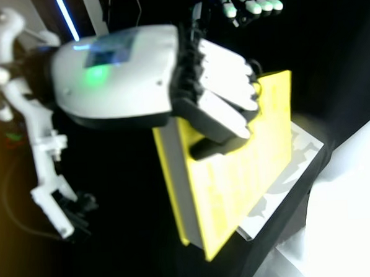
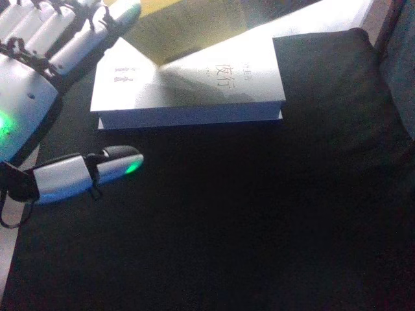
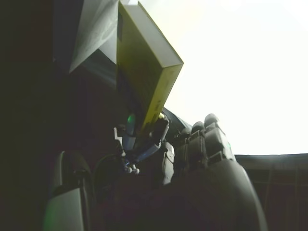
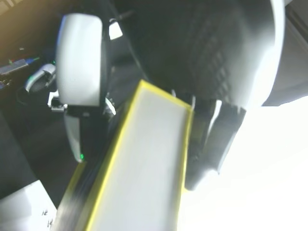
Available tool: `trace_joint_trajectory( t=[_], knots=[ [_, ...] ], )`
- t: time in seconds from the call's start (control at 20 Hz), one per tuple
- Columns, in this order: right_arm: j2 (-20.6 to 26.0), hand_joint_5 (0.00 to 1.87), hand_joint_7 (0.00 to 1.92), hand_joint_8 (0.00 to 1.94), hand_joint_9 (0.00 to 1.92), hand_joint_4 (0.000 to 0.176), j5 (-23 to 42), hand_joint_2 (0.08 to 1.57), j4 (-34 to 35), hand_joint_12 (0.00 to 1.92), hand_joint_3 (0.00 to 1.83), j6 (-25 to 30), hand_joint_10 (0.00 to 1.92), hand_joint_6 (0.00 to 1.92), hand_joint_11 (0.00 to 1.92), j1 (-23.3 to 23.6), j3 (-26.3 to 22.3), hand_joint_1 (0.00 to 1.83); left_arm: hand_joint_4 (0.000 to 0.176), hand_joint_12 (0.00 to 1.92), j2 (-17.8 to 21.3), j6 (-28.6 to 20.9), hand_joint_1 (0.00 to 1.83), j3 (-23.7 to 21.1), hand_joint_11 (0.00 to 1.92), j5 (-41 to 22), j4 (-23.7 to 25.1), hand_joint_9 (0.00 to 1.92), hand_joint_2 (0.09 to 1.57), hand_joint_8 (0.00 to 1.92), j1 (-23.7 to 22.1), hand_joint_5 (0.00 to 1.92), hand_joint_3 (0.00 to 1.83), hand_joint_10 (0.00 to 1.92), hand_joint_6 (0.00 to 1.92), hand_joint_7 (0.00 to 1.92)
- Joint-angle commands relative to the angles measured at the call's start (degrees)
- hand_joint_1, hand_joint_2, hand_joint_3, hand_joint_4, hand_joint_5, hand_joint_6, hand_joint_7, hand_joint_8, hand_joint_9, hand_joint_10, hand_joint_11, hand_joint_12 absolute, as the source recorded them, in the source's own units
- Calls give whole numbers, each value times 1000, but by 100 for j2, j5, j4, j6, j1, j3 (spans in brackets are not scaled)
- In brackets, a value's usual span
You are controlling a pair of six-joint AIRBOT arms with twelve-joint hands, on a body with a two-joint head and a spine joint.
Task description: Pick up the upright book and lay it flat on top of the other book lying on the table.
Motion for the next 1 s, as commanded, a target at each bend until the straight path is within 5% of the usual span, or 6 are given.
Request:
trace_joint_trajectory(
  t=[0.0,0.5,0.95],
  knots=[
    [26,653,933,979,912,0,523,1173,242,1580,2,-33,1361,1280,729,80,24,1366,176,0,12,-23,559,29,0,-766,112,0,948,0,-43,0,0,0,0,0],
    [-543,649,907,1073,887,0,875,1182,860,1708,1,-9,1420,1253,764,-1001,331,1361,176,0,92,-149,467,-13,0,-972,66,0,1009,0,79,0,9,0,0,0],
    [-1047,761,1035,834,944,0,847,1131,1121,1592,0,479,1297,1143,769,-1770,918,1376,176,0,109,-149,363,-31,0,-1039,11,0,1052,0,125,0,14,0,0,0]
  ],
)
